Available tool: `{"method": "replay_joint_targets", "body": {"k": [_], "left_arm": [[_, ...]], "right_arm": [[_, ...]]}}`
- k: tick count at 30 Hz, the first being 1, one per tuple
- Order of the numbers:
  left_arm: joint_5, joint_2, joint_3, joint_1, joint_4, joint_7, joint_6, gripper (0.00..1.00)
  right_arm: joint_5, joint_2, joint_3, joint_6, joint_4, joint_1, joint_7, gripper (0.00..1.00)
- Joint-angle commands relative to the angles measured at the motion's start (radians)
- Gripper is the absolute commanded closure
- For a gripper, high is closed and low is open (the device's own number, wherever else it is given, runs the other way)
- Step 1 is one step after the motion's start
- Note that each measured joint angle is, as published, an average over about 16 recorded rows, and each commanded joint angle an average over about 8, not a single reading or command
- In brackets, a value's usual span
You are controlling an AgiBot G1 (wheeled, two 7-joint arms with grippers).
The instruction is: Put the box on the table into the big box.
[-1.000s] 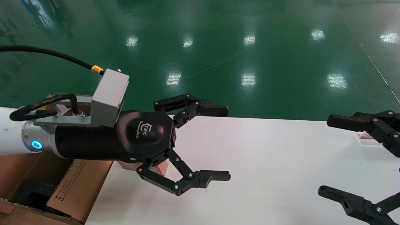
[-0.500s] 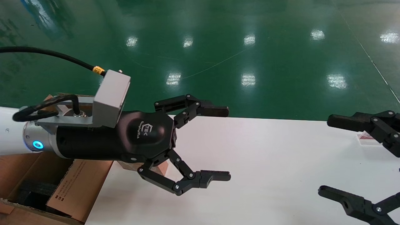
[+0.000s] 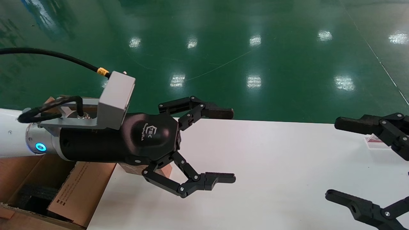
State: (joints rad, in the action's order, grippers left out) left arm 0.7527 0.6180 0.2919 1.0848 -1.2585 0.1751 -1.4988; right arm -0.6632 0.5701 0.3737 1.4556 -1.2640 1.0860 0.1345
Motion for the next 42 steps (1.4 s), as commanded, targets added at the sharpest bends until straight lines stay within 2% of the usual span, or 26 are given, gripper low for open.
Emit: {"method": "replay_joint_targets", "body": {"k": [1, 26, 42], "left_arm": [[0.004, 0.0, 0.002, 0.001, 0.002, -0.001, 0.0, 0.0], [0.098, -0.03, 0.021, 0.008, 0.022, -0.047, 0.0, 0.0], [0.182, -0.042, 0.042, 0.022, 0.139, -0.118, -0.014, 0.0]], "right_arm": [[0.0, 0.0, 0.0, 0.0, 0.0, 0.0, 0.0, 0.0], [0.0, 0.0, 0.0, 0.0, 0.0, 0.0, 0.0, 0.0], [0.0, 0.0, 0.0, 0.0, 0.0, 0.0, 0.0, 0.0]]}}
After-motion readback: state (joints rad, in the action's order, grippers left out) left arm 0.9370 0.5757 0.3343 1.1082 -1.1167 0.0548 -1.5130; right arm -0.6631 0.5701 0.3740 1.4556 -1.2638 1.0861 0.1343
